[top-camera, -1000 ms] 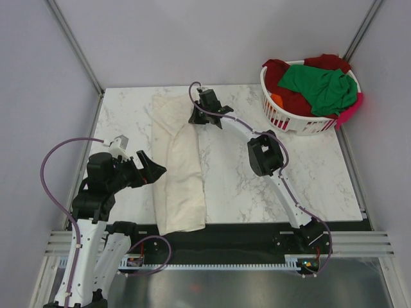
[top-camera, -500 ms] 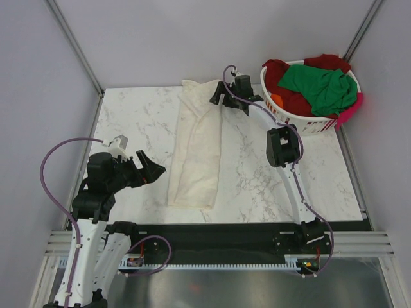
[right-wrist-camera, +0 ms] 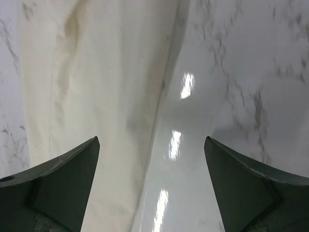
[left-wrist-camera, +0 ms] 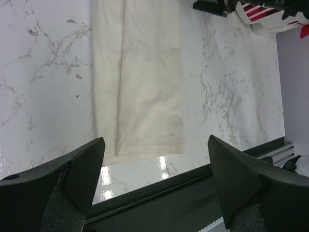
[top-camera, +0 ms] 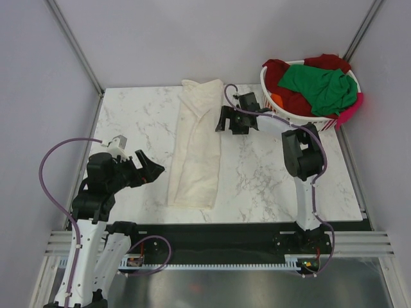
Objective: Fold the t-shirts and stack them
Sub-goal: Fold the tshirt
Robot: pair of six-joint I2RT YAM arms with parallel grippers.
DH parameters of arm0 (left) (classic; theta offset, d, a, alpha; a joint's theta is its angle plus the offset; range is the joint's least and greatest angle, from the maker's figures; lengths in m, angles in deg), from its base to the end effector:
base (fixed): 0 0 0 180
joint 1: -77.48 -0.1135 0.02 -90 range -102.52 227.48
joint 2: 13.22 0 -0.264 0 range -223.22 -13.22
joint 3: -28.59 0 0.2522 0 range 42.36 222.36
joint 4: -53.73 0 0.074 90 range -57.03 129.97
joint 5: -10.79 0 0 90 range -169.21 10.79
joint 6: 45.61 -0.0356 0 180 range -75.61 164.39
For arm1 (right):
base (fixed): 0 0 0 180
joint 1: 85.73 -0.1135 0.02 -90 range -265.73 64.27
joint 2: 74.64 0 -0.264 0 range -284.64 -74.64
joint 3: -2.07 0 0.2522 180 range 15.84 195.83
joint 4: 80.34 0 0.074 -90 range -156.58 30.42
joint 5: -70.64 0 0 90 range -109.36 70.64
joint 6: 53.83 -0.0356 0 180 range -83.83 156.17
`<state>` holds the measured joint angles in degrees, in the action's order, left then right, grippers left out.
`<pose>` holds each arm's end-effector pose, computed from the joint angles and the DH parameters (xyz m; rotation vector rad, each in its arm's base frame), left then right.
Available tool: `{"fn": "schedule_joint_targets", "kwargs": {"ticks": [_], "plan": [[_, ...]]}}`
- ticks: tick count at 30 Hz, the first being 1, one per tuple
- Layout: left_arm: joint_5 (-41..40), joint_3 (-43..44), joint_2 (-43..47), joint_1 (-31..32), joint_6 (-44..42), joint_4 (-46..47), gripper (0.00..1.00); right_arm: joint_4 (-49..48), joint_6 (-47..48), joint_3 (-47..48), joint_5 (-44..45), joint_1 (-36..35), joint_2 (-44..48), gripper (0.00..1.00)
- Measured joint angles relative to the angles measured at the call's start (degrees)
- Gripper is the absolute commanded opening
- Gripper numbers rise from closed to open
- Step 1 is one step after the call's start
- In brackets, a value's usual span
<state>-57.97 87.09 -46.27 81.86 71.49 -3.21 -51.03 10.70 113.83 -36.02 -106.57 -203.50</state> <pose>0.1165 -0.0219 0.3099 -0.2022 2.1530 -0.7149 0.4648 0.1879 0.1666 -0.0445 2.4611 0.7172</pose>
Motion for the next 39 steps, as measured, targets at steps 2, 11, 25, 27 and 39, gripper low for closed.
{"fn": "schedule_joint_targets", "kwargs": {"ticks": [2,11,25,27,39], "plan": [[-0.2,0.0,0.2,0.0,0.0,0.0,0.95,0.1,-0.5,-8.2,0.3,-0.2,5.4,0.98],[-1.7,0.0,-3.1,0.0,0.1,0.0,0.93,-6.0,-3.3,-36.7,-0.7,-10.1,24.5,0.98],[-4.3,-0.1,-7.9,4.4,0.8,-0.9,0.92,-20.5,-16.0,-62.3,-1.3,-26.2,40.9,0.64],[-4.8,-0.1,-7.8,5.1,1.0,-0.9,0.92,-21.0,-16.8,-62.4,-1.1,-27.1,40.9,0.66],[-7.6,-0.1,-7.4,6.9,2.0,-1.2,0.92,-21.1,-18.8,-63.0,1.5,-31.4,39.9,0.12]]}}
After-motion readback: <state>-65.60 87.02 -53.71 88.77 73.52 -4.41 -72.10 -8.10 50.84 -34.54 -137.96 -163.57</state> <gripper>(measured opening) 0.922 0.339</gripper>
